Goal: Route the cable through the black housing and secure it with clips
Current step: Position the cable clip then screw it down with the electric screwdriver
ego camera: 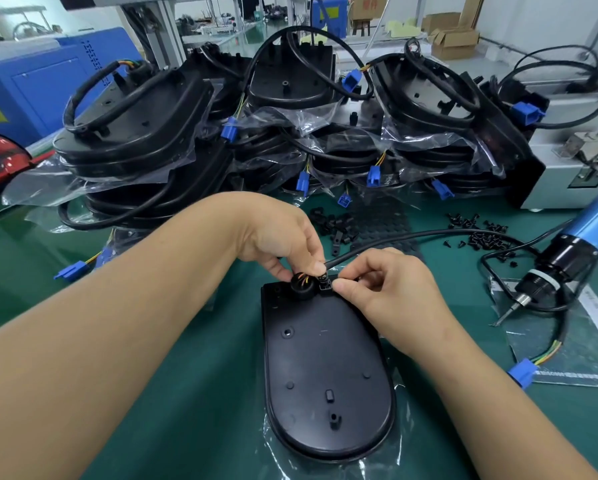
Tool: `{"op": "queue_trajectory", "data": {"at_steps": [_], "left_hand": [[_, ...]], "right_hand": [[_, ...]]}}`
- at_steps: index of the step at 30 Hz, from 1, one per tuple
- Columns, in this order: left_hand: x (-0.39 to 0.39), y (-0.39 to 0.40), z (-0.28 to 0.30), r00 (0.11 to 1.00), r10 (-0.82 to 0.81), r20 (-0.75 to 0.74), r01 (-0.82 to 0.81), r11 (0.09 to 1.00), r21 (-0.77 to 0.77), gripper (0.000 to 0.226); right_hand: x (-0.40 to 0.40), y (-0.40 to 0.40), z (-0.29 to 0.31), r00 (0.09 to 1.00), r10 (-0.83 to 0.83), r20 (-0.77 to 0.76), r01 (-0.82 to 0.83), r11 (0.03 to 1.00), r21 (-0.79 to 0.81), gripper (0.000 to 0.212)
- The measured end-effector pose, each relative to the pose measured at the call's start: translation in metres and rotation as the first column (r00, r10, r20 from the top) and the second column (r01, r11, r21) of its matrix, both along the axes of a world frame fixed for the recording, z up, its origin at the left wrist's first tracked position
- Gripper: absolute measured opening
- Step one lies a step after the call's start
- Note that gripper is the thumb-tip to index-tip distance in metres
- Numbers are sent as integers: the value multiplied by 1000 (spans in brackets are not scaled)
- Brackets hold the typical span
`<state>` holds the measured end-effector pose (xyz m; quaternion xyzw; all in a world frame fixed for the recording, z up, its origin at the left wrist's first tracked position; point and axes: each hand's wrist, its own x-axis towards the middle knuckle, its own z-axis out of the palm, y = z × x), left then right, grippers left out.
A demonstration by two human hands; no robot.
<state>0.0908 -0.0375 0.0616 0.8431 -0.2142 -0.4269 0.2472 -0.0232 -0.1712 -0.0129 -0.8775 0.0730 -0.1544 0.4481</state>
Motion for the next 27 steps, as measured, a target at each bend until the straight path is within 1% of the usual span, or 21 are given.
{"op": "queue_trajectory", "data": {"at_steps": [5,10,13,15,18,21,23,27], "left_hand": [[1,-4,1,999,0,32,-1,999,40,19],[-2,-3,2,1000,5,24,-6,1000,24,15],[-3,-2,3,998,9,61,-11,1000,18,9],[-5,2,0,997,36,68,-34,999,-18,9],[-5,13,-8,996,89,-26,-92,987,-135,18],[-3,22,-12,991,70,-115,-93,974,-205,26],[-2,22,-12,992,35,-125,-59,979,-193,26],[1,14,-7,994,-31,-101,20,994,-105,24]], "right_hand": [[0,0,0,1000,4,-4,-4,1000,-2,14],[0,1,1,1000,4,-7,-4,1000,-3,15],[0,1,0,1000,-5,-9,5,1000,-9,15],[0,0,0,1000,-8,-9,8,1000,-9,14],[0,0,0,1000,2,-4,-2,1000,-4,15],[-1,1,2,1000,10,-4,-10,1000,-8,15],[-1,1,2,1000,11,-5,-11,1000,-11,15],[-2,2,2,1000,14,-4,-14,1000,-17,14]]}}
